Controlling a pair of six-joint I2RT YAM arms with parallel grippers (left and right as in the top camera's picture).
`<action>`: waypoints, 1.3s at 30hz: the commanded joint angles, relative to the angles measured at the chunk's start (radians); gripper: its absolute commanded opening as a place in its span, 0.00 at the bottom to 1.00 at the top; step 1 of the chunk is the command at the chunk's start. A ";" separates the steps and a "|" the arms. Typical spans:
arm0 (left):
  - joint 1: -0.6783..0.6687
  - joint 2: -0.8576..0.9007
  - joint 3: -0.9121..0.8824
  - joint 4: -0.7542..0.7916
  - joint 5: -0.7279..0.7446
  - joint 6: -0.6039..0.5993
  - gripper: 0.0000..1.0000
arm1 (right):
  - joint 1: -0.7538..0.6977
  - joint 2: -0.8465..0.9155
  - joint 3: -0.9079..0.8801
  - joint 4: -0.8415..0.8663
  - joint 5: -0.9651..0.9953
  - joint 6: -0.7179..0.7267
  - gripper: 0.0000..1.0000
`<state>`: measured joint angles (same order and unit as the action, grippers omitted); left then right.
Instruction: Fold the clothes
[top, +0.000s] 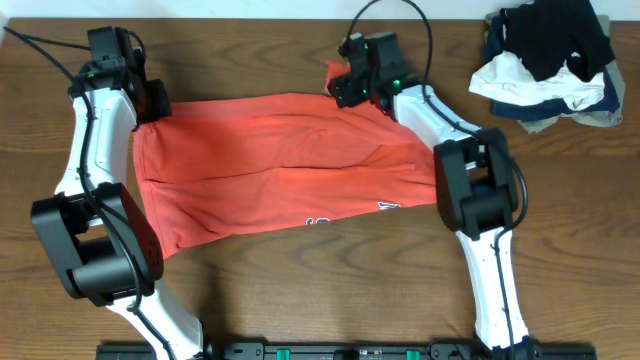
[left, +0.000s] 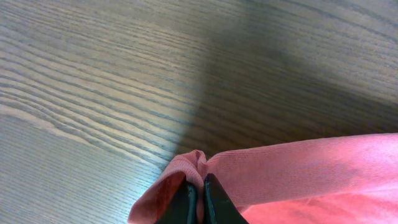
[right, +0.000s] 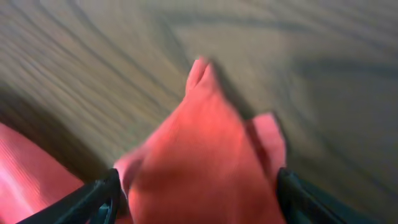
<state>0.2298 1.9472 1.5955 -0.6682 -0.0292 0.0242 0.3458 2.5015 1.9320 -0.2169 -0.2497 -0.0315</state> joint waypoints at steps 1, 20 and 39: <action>-0.001 0.006 0.005 0.005 -0.008 0.009 0.06 | -0.005 0.026 0.034 -0.011 0.042 0.039 0.71; -0.001 0.006 0.005 0.068 -0.008 0.009 0.06 | -0.044 0.044 0.074 0.069 0.138 0.074 0.01; 0.001 0.005 0.006 0.179 -0.008 0.009 0.06 | -0.142 0.040 0.574 -0.385 0.006 -0.039 0.01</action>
<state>0.2226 1.9472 1.5955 -0.4835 -0.0219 0.0265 0.2123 2.5515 2.4897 -0.5583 -0.2428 -0.0223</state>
